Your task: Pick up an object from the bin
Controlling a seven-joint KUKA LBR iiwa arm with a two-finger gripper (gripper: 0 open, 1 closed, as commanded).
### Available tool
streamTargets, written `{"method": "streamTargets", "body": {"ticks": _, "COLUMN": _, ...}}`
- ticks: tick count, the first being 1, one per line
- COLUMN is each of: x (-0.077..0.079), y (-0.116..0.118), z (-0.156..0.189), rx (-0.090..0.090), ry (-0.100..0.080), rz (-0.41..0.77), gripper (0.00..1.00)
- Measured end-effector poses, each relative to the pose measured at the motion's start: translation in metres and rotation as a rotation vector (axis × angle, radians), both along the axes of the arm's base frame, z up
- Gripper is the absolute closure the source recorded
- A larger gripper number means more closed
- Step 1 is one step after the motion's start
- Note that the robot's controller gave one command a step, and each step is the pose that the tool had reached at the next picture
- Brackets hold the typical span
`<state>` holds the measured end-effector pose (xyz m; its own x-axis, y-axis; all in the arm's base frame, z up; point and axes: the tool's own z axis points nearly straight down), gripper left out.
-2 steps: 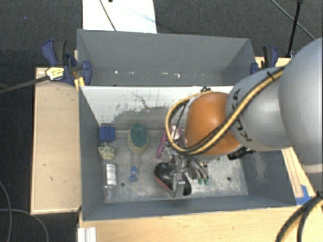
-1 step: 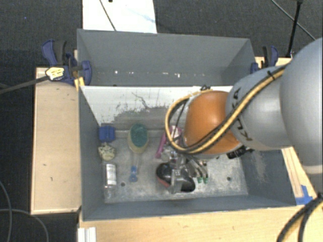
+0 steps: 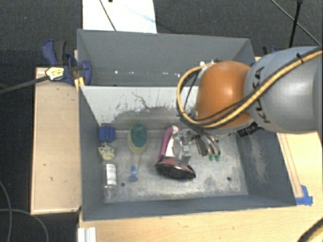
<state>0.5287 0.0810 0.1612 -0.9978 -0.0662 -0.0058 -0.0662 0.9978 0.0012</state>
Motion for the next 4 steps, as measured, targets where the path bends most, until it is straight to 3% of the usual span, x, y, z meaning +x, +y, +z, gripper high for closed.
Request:
{"method": "streamTargets", "body": {"ticks": 1, "x": -0.001, "y": 0.000, "z": -0.003, "rx": -0.001, "ry": 0.003, "rz": 0.000, "gripper": 0.00}}
{"method": "streamTargets", "body": {"ticks": 2, "x": 0.010, "y": -0.022, "z": -0.077, "rx": -0.002, "ry": 0.012, "rz": 0.094, "gripper": 0.00}}
{"method": "streamTargets", "body": {"ticks": 3, "x": 0.009, "y": -0.020, "z": -0.073, "rx": -0.002, "ry": 0.019, "rz": 0.094, "gripper": 1.00}}
{"method": "streamTargets", "body": {"ticks": 4, "x": -0.008, "y": -0.020, "z": -0.056, "rx": -0.001, "ry": 0.002, "rz": 0.102, "gripper": 1.00}}
